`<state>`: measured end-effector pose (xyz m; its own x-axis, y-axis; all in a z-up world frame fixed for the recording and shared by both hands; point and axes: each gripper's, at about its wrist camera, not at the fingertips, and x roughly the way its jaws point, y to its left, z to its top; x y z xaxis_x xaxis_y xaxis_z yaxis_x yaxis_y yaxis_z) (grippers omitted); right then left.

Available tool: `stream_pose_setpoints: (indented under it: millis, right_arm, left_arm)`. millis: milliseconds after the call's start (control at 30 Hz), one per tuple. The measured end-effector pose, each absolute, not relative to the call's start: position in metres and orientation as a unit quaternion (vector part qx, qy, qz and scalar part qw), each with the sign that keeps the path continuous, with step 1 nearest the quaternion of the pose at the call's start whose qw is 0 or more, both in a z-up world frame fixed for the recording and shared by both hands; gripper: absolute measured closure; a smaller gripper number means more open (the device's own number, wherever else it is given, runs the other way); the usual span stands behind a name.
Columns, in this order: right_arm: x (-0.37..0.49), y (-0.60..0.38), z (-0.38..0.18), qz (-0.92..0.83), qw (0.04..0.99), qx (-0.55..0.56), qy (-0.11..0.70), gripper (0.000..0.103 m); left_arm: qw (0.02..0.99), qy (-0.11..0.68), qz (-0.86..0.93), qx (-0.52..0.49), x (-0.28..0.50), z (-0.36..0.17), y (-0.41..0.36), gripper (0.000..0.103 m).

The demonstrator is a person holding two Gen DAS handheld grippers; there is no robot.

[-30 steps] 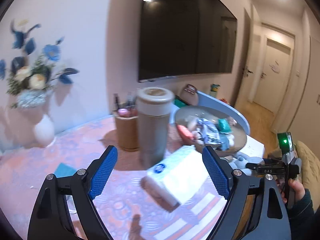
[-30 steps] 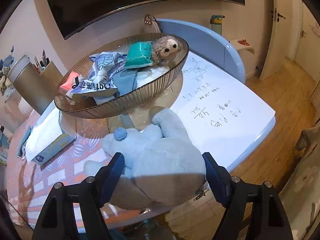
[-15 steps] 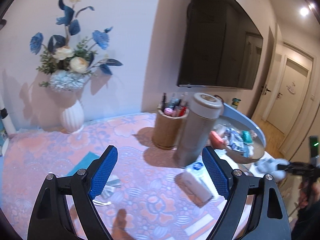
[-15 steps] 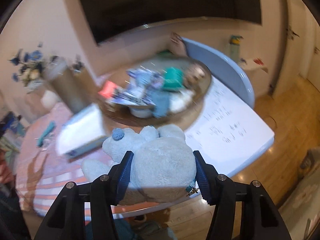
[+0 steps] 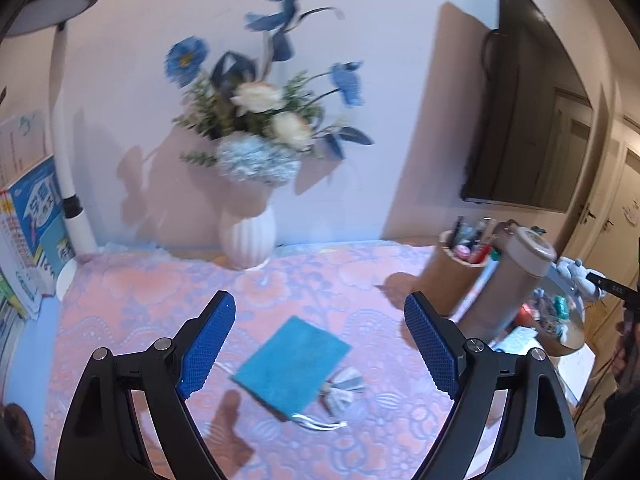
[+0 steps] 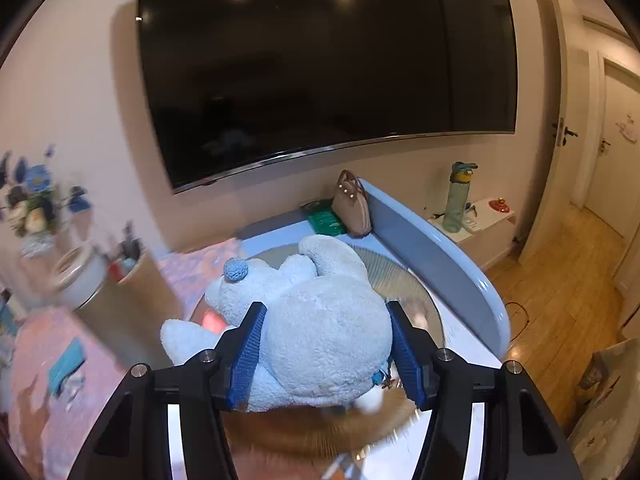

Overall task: Organize soft objects
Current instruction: 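Withdraw both open tools from the glass bowl and return to the pink table, then grasp the teal towel with the left tool while the right tool grasps the checkered scrunchie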

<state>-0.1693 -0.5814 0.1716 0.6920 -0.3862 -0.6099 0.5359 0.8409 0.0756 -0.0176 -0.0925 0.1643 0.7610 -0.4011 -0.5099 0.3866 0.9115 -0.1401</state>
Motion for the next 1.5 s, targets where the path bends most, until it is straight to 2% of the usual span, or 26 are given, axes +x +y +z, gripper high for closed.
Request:
stream_pose_setpoints:
  millis: [67,300,633,767,967,1067,1167,1333,1433,1500]
  right_arm:
    - [-0.152,-0.588,0.163,-0.263,0.906,0.129,0.305,0.037]
    - [-0.149,-0.566,0.165,-0.255,0.909,0.124,0.304,0.037]
    - [-0.179,-0.455,0.201,-0.116,0.947,0.096,0.284,0.034]
    - [-0.169,-0.386,0.198,-0.017,0.947,0.075,0.313,0.034]
    - [-0.106,-0.287,0.144,0.062,0.91,0.038,0.408,0.035]
    - [-0.074,-0.264,0.113,0.089,0.891,0.044,0.443,0.047]
    - [-0.047,-0.245,0.088,0.1,0.879,0.031,0.465,0.052]
    - [-0.018,-0.228,0.064,0.117,0.869,0.021,0.48,0.052]
    - [-0.006,-0.227,0.056,0.126,0.865,0.025,0.485,0.052]
    - [0.001,-0.226,0.051,0.128,0.863,0.029,0.487,0.052]
  left_arm:
    - [0.934,0.288,-0.212,-0.008,-0.008,0.158,-0.088,0.017]
    - [0.91,0.351,-0.221,0.026,0.013,0.115,-0.09,0.015]
    - [0.902,0.366,-0.217,0.072,-0.003,0.098,-0.082,0.015]
    - [0.892,0.381,-0.221,0.103,-0.007,0.093,-0.079,0.015]
    - [0.87,0.389,-0.277,0.12,-0.009,0.089,-0.087,0.016]
    - [0.857,0.399,-0.299,0.128,-0.002,0.081,-0.095,0.026]
    - [0.843,0.415,-0.312,0.138,0.01,0.064,-0.102,0.028]
    - [0.829,0.437,-0.312,0.154,0.027,0.037,-0.11,0.034]
    - [0.827,0.448,-0.306,0.148,0.035,0.028,-0.106,0.048]
    - [0.826,0.449,-0.318,0.124,0.038,0.029,-0.098,0.049]
